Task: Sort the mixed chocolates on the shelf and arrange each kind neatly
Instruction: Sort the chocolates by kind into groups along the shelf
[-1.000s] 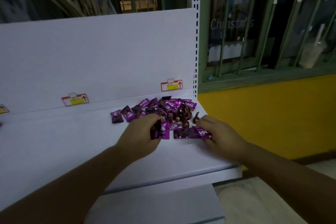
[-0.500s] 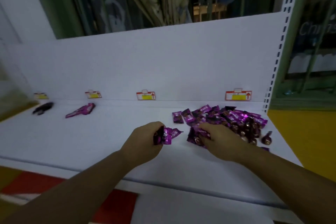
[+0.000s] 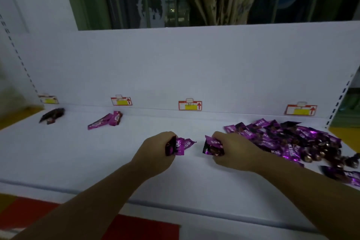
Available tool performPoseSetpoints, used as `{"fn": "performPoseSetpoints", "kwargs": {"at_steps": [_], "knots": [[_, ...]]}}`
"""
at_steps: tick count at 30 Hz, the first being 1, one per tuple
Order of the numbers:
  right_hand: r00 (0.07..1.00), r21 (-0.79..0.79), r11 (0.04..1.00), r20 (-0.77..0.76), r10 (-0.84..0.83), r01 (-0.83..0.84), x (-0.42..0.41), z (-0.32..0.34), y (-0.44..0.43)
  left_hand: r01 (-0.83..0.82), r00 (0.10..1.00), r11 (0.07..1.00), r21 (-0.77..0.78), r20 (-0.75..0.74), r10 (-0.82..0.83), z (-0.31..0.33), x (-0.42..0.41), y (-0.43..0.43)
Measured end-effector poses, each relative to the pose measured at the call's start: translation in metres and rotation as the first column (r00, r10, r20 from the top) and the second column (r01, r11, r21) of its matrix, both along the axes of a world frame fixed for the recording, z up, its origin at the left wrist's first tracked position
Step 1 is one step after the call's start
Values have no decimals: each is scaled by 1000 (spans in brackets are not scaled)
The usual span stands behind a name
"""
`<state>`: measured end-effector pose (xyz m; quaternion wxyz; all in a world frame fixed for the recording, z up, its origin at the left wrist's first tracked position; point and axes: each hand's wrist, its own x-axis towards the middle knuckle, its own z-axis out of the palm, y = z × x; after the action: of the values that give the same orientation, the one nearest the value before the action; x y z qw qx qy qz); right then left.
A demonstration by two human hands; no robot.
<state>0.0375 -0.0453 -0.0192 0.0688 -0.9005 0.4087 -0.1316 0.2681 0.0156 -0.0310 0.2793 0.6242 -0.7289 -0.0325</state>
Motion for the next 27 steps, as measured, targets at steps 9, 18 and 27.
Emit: {"fn": "performPoseSetpoints", "kwargs": {"at_steps": [9,18,27], "knots": [[993,53,992,35,-117,115,47,-10,-8,122,988,988,-98,-83,-130,-17,53,-41],[971,112,976,130,-202,188,56,-25,-61,193,981,973,-130,-10,-196,-28,61,-98],[857,119,981,479,-191,152,95,-48,-130,242,954,969,-43,193,-230,-38,52,-170]]}}
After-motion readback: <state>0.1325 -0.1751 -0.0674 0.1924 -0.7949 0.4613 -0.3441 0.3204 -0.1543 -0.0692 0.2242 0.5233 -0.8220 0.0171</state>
